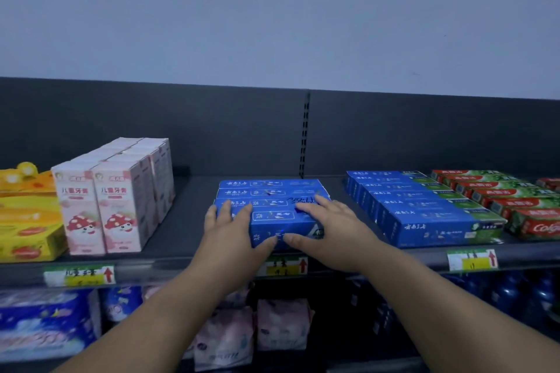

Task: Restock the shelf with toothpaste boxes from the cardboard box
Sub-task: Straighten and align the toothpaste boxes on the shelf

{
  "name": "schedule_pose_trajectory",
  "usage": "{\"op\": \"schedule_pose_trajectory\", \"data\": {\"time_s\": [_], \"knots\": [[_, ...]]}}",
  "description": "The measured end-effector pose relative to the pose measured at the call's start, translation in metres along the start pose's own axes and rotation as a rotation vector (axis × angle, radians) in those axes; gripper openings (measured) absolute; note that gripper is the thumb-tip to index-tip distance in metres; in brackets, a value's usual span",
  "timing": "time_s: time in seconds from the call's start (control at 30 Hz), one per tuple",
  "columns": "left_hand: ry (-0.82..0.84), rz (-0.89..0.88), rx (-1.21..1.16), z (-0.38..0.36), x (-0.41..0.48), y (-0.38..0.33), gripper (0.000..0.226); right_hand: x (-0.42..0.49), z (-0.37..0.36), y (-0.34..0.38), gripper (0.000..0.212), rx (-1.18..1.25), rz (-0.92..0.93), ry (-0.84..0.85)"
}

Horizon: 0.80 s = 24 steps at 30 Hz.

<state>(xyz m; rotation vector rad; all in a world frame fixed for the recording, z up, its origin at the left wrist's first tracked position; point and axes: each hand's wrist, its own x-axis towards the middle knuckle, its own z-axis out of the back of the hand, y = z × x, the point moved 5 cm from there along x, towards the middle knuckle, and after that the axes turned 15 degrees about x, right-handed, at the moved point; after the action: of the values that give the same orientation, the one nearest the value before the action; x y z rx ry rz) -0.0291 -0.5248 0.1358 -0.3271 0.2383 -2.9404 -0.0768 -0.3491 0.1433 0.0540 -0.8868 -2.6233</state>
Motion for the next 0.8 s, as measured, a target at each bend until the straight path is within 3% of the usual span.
{"op": "schedule_pose_trajectory", "data": {"time_s": [0.37,0.67,0.8], "knots": [[-0.010,-0.036,0.036,0.006,0.006,0.008,0.077,-0.004,-0.004,0.003,0.077,-0.149,-0.051,-0.053],[-0.014,-0.048,0.053,-0.004,0.005,0.013,0.083,0.000,-0.010,-0.002,0.082,-0.211,-0.023,-0.082],[-0.013,-0.044,0.079,-0.004,0.004,0.013,0.084,0.001,-0.012,-0.005,0.075,-0.213,-0.014,-0.105]]}}
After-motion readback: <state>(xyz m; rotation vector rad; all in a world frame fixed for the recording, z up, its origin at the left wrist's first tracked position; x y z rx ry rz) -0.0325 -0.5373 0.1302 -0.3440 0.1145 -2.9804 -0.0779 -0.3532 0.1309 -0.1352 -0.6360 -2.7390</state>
